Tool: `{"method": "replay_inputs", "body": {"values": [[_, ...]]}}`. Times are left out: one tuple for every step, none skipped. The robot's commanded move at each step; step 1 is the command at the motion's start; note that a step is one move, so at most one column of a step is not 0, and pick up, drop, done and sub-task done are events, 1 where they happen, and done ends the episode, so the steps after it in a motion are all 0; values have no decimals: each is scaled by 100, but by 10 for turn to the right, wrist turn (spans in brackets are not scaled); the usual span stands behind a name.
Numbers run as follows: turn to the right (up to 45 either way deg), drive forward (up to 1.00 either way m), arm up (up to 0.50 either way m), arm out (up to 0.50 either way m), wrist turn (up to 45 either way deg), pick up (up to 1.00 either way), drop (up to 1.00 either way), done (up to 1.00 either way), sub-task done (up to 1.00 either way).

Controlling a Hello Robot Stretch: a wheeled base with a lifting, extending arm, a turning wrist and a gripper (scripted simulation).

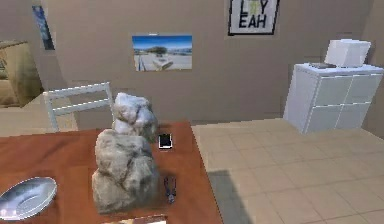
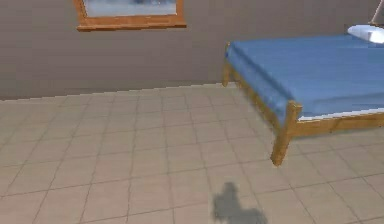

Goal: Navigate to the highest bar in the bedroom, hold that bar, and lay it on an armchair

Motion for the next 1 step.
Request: {"method": "replay_inputs", "body": {"values": [[450, 0, 0, 0, 0, 0, 0, 0, 0]]}}
